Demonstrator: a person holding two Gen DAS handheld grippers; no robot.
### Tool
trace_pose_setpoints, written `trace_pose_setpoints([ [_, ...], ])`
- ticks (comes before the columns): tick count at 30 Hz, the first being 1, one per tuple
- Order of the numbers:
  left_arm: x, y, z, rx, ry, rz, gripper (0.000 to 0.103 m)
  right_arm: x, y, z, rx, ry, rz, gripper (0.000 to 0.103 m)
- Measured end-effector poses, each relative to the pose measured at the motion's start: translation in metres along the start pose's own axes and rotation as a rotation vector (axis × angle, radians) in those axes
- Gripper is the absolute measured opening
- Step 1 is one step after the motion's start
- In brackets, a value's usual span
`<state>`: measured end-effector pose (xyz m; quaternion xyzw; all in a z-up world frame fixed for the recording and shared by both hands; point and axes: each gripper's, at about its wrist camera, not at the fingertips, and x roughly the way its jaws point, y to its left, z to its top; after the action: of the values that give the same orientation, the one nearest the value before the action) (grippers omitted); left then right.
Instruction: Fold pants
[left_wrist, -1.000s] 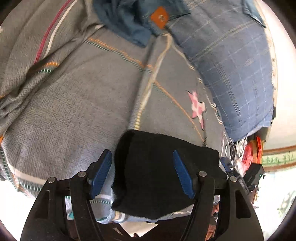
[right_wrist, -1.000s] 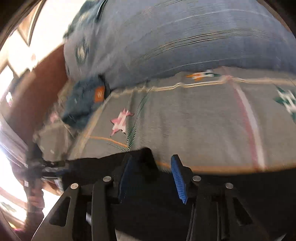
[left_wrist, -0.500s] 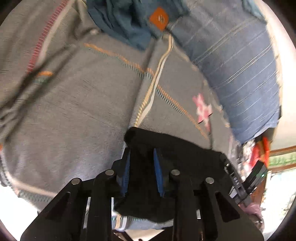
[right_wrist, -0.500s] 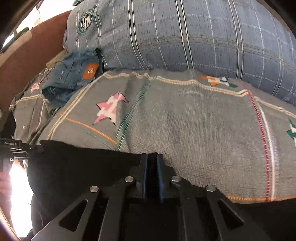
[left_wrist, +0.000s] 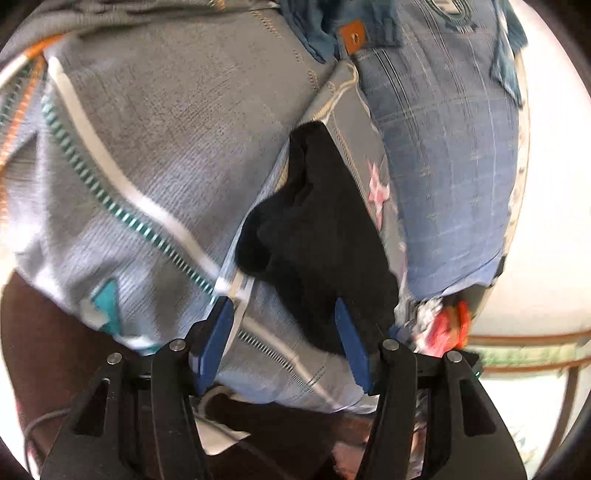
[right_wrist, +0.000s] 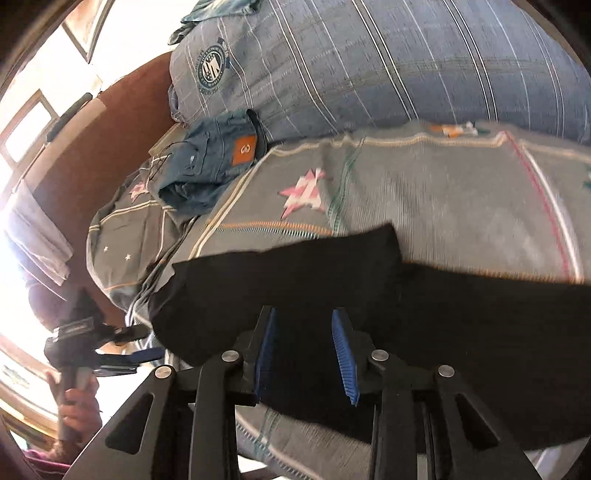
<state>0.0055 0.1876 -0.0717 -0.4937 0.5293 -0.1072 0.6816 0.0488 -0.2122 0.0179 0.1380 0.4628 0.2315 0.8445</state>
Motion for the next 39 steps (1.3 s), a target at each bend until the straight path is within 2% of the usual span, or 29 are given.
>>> trace_pose_setpoints([
  [4,-0.003,-0.005,0.012,-0.011,-0.072,-0.005,0.055,-0.001,0.002,-0.012,0.022,0.036,0.043,0.033],
  [6,-0.003,-0.009,0.017,0.009,-0.092,0.0,0.053,0.003,0.009,-0.016,0.002,0.05,0.037,0.033],
  [9,0.004,-0.015,0.019,0.03,-0.062,0.015,0.03,0.009,0.019,-0.018,-0.022,0.06,0.043,0.033],
  [11,0.004,-0.016,0.019,0.053,-0.057,0.058,0.028,0.013,0.024,-0.018,-0.03,0.063,0.061,0.033],
  [14,0.004,-0.015,0.019,0.068,-0.058,0.084,0.027,0.019,0.029,-0.018,-0.045,0.077,0.065,0.033],
  [16,0.005,-0.018,0.017,0.103,-0.072,0.138,0.019,0.028,0.031,-0.02,-0.063,0.1,0.044,0.033],
  [18,0.006,-0.026,0.01,0.174,-0.079,0.24,0.016,0.036,0.034,-0.025,-0.095,0.107,0.033,0.028],
  [19,0.007,-0.033,0.003,0.239,-0.09,0.324,0.015,0.04,0.034,-0.027,-0.097,0.113,0.029,0.023],
  [21,0.01,-0.036,-0.003,0.294,-0.09,0.396,0.015,0.046,0.028,-0.033,-0.089,0.132,0.04,0.019],
  [22,0.011,-0.037,-0.005,0.306,-0.087,0.409,0.015,0.046,0.023,-0.035,-0.077,0.129,0.048,0.016],
  [24,0.002,-0.042,-0.008,0.329,-0.095,0.411,0.015,0.04,0.014,-0.033,-0.024,0.115,0.084,0.017],
  [25,-0.006,-0.047,-0.012,0.35,-0.111,0.418,0.015,0.034,0.011,-0.032,-0.006,0.105,0.097,0.023],
  [28,-0.036,-0.063,-0.022,0.428,-0.211,0.437,0.015,0.0,-0.003,-0.028,0.018,0.026,0.082,0.025],
  [29,-0.043,-0.068,-0.024,0.45,-0.23,0.425,0.018,-0.012,-0.01,-0.028,0.031,-0.002,0.067,0.028],
  [30,-0.046,-0.073,-0.024,0.462,-0.231,0.403,0.029,-0.024,-0.019,-0.029,0.049,-0.03,0.044,0.033],
  [31,-0.046,-0.077,-0.024,0.472,-0.221,0.375,0.045,-0.035,-0.029,-0.03,0.072,-0.058,0.012,0.038],
  [33,-0.034,-0.09,-0.027,0.492,-0.196,0.348,0.055,-0.063,-0.06,-0.036,0.147,-0.124,-0.069,0.038],
  [34,-0.024,-0.097,-0.029,0.509,-0.177,0.346,0.055,-0.075,-0.075,-0.04,0.184,-0.151,-0.099,0.038],
  [39,0.058,-0.142,-0.056,0.612,0.04,0.325,0.055,-0.143,-0.16,-0.076,0.412,-0.292,-0.279,0.04],
])
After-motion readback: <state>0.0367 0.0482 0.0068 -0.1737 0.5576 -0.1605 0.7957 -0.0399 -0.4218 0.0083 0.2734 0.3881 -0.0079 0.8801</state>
